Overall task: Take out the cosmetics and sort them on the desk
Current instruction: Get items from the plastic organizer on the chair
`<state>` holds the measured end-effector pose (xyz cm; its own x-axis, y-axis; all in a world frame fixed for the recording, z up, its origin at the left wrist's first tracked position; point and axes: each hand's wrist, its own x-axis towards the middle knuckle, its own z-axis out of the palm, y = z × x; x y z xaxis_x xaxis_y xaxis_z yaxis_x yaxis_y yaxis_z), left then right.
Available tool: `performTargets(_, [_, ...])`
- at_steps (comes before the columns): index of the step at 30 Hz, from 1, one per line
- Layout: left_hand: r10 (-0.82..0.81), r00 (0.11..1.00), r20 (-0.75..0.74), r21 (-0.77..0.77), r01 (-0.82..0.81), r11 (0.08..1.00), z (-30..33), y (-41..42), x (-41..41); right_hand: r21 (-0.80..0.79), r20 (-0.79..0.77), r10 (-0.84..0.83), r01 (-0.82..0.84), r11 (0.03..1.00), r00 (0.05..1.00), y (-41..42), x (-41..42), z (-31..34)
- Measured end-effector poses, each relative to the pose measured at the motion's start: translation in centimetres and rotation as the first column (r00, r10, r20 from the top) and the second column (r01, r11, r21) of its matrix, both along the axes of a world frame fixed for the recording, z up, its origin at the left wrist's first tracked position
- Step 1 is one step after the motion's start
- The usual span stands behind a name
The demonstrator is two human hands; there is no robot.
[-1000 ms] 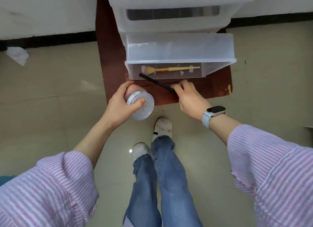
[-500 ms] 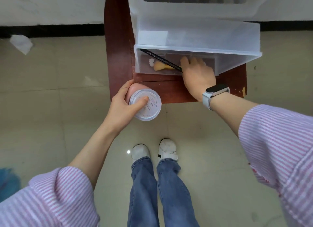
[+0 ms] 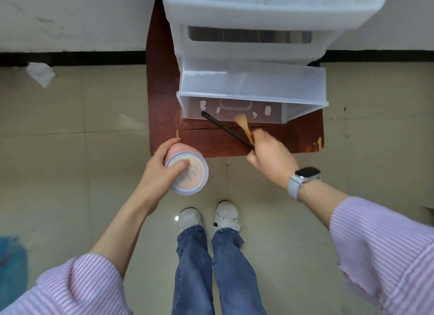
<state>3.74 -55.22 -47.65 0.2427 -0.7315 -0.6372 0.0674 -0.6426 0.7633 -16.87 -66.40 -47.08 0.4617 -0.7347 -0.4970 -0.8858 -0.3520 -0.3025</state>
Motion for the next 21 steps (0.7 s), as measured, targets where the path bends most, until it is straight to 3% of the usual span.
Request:
performTargets(3, [0.054, 0.989, -0.136, 0.073, -0.044, 0.996, 1.3, 1.0, -0.7, 0.207, 0.122, -0.252, 0.224, 0.952, 0.960, 3.2, -2.1, 0.4])
performTargets(5, [0.104, 0.960, -0.262, 0.118, -0.075, 0.990, 2.0, 1.6, -1.4, 0.334, 0.179, -0.503, 0.428, 0.840, 0.846, 4.9, -2.7, 0.8])
performTargets(9, [0.183, 0.875, -0.449, 0.177, -0.113, 0.978, 3.3, 2.6, -2.9, 0.635, 0.193, -0.908, 0.658, 0.405, 0.372, 6.4, -2.7, 2.1])
performTargets(12, [0.147, 0.876, -0.459, 0.143, -0.091, 0.986, 4.0, 2.5, -3.2, 0.794, 0.152, -0.984, 0.582, 0.178, 0.093, 6.0, -2.9, 3.5])
performTargets(14, [0.123, 0.890, -0.440, 0.111, -0.082, 0.990, 4.4, 2.1, -3.2, 0.828, 0.149, -0.988, 0.542, 0.147, 0.040, 5.4, -3.0, 4.1])
performTargets(18, [0.126, 0.933, -0.338, 0.079, -0.105, 0.991, 4.9, 1.0, -2.7, 0.797, 0.148, -0.986, 0.582, 0.164, 0.076, 4.6, -3.8, 4.4])
performTargets(21, [0.137, 0.961, -0.240, 0.092, -0.118, 0.989, 5.2, 0.5, -2.3, 0.799, 0.121, -0.992, 0.589, 0.121, 0.040, 5.0, -5.0, 4.0])
